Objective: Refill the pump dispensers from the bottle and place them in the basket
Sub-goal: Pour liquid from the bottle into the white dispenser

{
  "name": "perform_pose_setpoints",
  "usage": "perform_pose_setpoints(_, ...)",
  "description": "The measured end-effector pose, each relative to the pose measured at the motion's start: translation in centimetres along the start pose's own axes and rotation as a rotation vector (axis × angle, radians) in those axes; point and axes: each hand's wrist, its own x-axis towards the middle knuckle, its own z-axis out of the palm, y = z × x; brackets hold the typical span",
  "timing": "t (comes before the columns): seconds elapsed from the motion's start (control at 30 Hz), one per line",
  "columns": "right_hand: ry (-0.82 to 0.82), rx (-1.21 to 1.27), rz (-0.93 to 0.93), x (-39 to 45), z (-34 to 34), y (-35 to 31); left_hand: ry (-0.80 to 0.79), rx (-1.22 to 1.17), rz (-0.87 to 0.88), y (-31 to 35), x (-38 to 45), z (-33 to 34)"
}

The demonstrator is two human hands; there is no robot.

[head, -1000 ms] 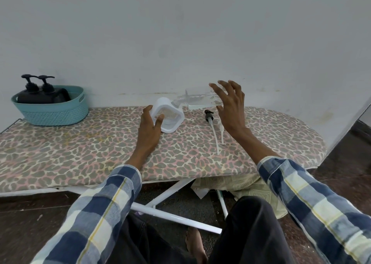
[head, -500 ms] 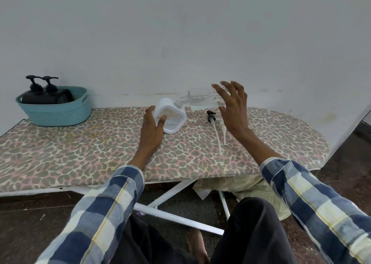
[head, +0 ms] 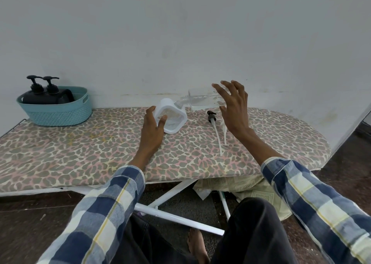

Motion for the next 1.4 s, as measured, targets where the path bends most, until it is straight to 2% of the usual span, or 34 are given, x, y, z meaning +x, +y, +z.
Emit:
perform_pose_setpoints(1.0, 0.024, -0.021, -0.031, 0.4, 0.2, 0.3, -0.008, -0.010, -0.017, 0.7, -0.4, -0.2)
perform_pose_setpoints(1.2, 0.031, 0.010, 0.025, 0.1, 0.8, 0.0, -0.001, -0.031, -0.035, 0.9, -0.5, -0.3)
perform_pose_setpoints(1.4, -0.032, 0.038, 0.122, -0.9, 2.0, -0.8, 0.051, -0.042, -0.059, 1.1, -0.5, -0.5)
